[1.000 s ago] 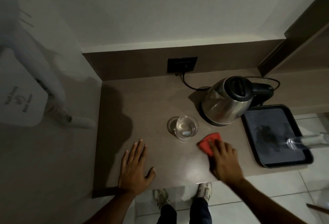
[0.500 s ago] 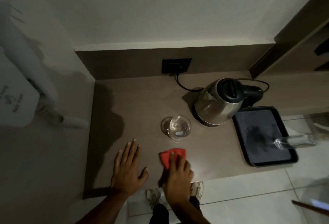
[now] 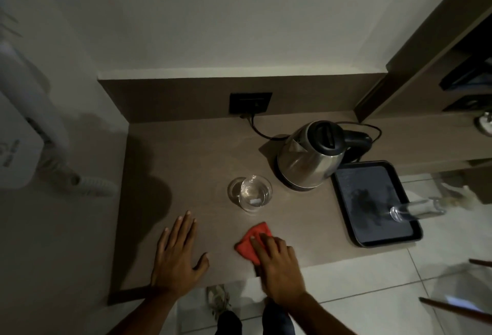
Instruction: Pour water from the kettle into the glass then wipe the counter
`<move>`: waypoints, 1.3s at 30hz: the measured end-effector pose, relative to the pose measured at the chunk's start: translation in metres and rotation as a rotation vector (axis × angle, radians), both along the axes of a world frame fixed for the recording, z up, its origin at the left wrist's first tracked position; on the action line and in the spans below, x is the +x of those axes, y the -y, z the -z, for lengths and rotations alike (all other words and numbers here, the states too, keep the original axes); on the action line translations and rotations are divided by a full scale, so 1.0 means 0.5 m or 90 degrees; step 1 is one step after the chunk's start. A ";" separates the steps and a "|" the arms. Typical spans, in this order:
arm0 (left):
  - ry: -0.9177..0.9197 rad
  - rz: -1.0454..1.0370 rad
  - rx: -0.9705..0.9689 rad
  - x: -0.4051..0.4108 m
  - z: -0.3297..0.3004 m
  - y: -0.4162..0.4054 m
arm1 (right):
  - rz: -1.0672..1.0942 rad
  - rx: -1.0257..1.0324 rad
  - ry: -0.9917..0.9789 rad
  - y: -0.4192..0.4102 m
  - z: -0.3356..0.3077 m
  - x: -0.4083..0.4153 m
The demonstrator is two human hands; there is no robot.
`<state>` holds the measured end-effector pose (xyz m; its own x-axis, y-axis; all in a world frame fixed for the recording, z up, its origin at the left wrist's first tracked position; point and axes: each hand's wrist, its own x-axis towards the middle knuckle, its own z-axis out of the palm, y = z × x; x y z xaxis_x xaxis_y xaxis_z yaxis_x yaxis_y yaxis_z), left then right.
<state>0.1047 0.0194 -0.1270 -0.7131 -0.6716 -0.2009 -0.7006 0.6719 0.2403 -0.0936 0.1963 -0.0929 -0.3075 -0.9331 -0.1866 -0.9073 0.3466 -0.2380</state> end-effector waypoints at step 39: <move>0.133 0.017 0.044 -0.026 -0.016 0.009 | 0.303 0.137 0.137 -0.122 -0.031 -0.503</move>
